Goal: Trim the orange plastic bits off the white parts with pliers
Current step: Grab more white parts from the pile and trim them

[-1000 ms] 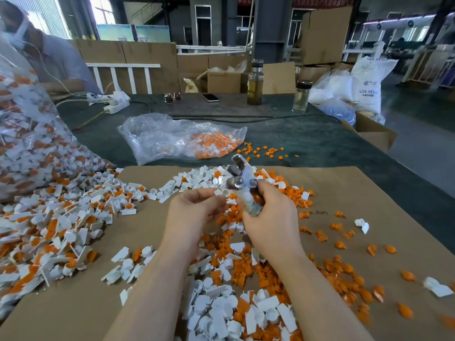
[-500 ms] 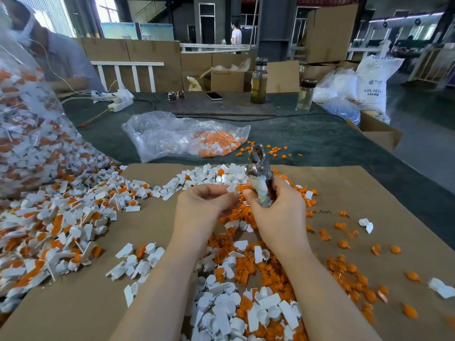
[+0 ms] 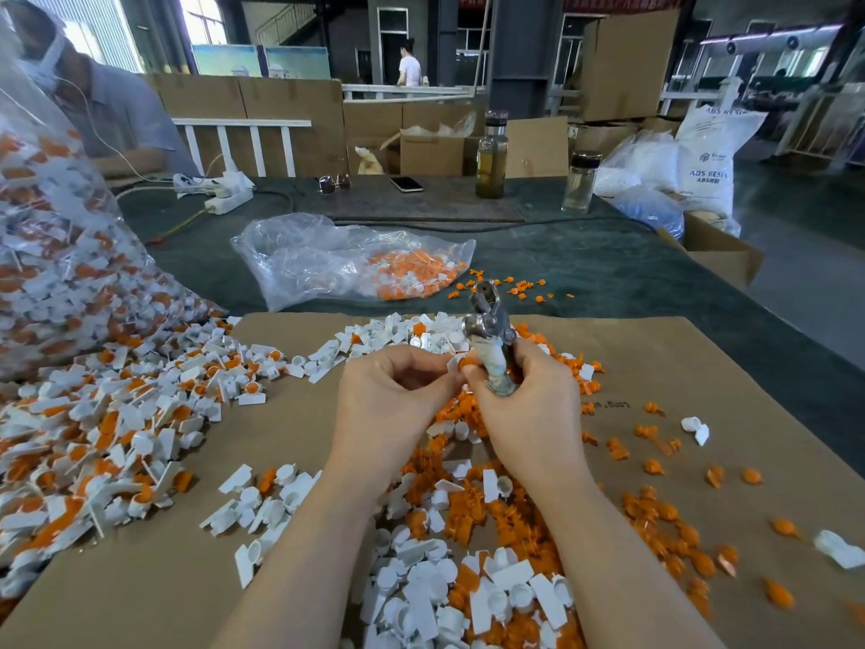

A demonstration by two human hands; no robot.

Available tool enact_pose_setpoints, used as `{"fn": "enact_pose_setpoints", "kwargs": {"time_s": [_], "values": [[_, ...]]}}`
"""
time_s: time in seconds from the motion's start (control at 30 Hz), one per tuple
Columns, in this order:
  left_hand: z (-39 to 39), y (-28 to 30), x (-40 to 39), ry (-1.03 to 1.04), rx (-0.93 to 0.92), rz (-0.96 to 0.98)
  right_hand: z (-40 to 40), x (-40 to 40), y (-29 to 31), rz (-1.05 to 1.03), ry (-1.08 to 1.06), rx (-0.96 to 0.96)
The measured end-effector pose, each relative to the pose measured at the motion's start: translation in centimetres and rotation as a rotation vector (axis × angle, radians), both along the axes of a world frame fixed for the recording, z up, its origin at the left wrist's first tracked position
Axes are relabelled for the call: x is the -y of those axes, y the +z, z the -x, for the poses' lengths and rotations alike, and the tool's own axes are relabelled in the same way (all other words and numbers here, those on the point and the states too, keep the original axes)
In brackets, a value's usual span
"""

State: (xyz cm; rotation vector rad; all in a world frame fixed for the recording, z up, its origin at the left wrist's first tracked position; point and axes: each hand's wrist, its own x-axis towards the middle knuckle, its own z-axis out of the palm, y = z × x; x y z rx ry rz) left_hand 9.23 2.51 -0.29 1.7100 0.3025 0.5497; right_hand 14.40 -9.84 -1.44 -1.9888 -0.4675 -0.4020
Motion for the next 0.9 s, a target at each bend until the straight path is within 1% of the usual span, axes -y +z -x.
{"fn": "enact_pose_setpoints", "kwargs": {"time_s": [0.2, 0.5, 0.6, 0.67, 0.77, 0.9], "values": [[-0.1, -0.3, 0.2, 0.021, -0.003, -0.059, -0.3, 0.4, 0.3, 0.022, 0.078, -0.065], [-0.5, -0.5, 0.3, 0.115, -0.026, -0.041, -0.4, 0.4, 0.2, 0.057, 0.136, -0.114], [-0.5, -0.4, 0.0, 0.104, -0.013, 0.011, -0.6, 0.7, 0.4, 0.036, 0.148, -0.146], [-0.4, -0.3, -0.2, 0.082, 0.013, 0.079, -0.8, 1.2, 0.5, 0.019, 0.156, -0.168], [-0.3, -0.2, -0.5, 0.053, 0.063, 0.188, -1.0, 2.0, 0.7, 0.061, 0.169, -0.192], [-0.2, -0.2, -0.7, 0.046, 0.108, 0.23, -0.9, 2.5, 1.0, 0.121, 0.22, -0.221]]}}
